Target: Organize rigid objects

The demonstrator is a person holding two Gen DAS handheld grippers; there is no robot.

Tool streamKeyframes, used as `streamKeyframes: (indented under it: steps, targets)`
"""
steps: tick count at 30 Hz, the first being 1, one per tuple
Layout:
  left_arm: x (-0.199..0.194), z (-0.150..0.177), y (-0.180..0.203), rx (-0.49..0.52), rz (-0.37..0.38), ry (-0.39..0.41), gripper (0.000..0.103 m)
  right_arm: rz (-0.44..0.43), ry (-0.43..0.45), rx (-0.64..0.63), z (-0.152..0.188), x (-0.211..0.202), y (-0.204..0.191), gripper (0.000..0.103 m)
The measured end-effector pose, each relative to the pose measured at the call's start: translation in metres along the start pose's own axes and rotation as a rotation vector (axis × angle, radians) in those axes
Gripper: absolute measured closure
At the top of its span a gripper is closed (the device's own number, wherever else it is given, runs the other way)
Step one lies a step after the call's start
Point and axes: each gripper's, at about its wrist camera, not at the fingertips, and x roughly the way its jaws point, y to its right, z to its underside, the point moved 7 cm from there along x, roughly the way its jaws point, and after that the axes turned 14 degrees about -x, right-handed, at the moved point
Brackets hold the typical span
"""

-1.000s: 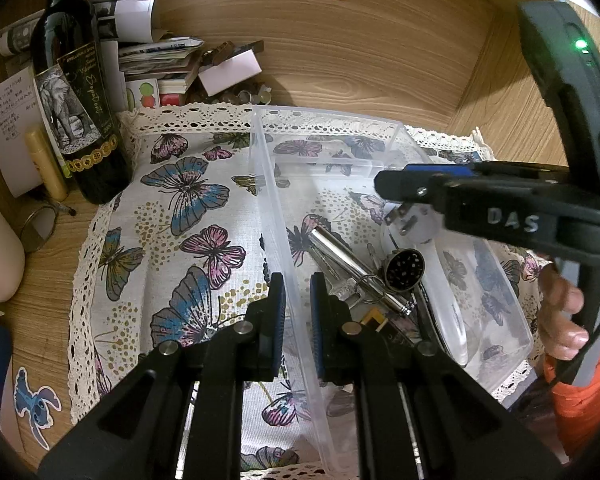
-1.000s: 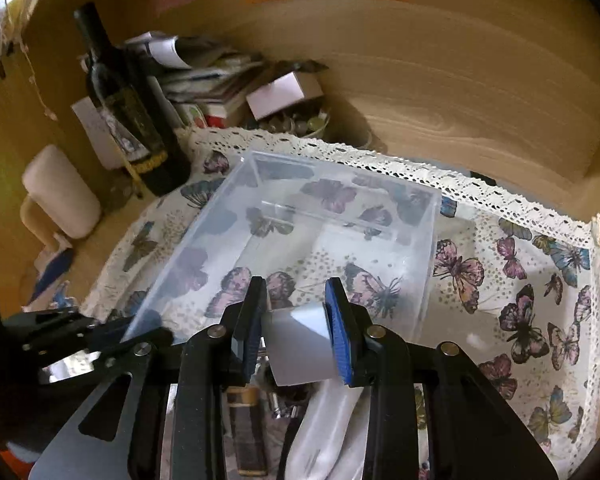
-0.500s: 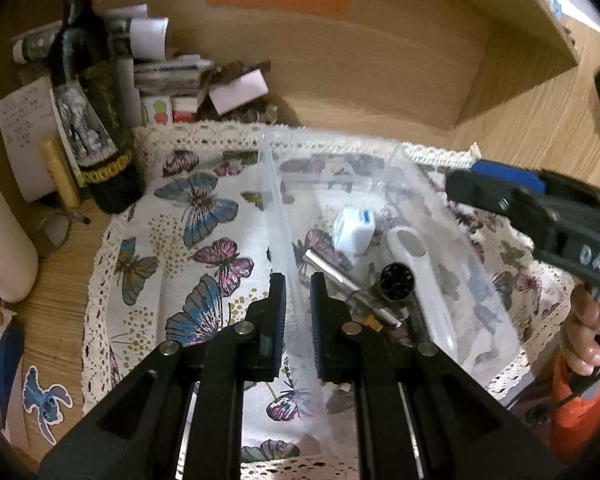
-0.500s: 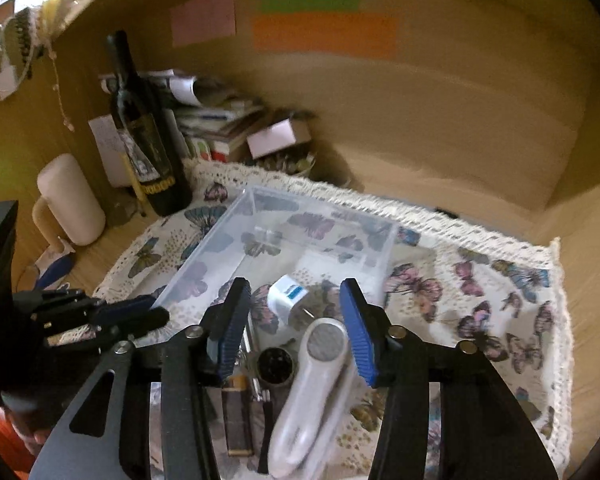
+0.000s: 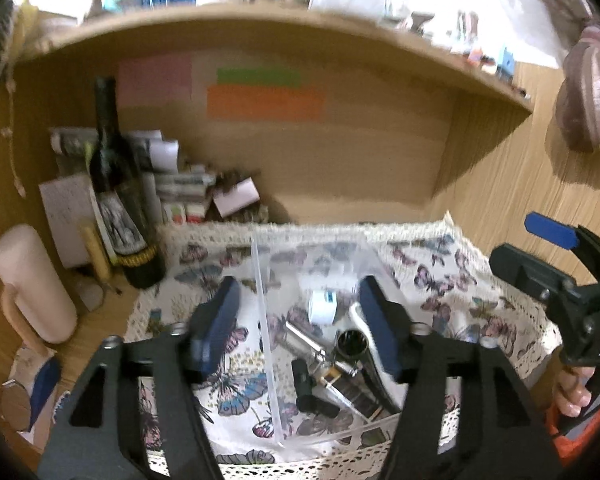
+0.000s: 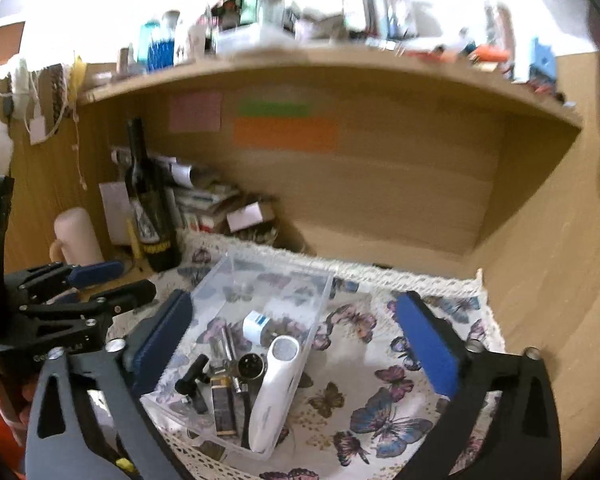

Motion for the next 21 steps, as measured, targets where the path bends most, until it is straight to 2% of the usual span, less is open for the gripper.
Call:
streamKeyframes:
  steps: [5,7,21]
  targets:
    - [-0.028,-0.008,0.013,0.039,-0.014,0.125,0.014,0.009,0.038,-0.001,0.0,-0.014,-0.002,0.0]
    - [-0.037,-0.009,0.019,0.055,-0.011,0.152,0.011,0.014,0.05,-0.001,0.001,-0.02,-0.002,0.0]
    - [-0.043,-0.005,0.029,0.062,-0.004,0.166,0.01,0.026,0.071,0.014,0.006,-0.036,0.0,0.0]
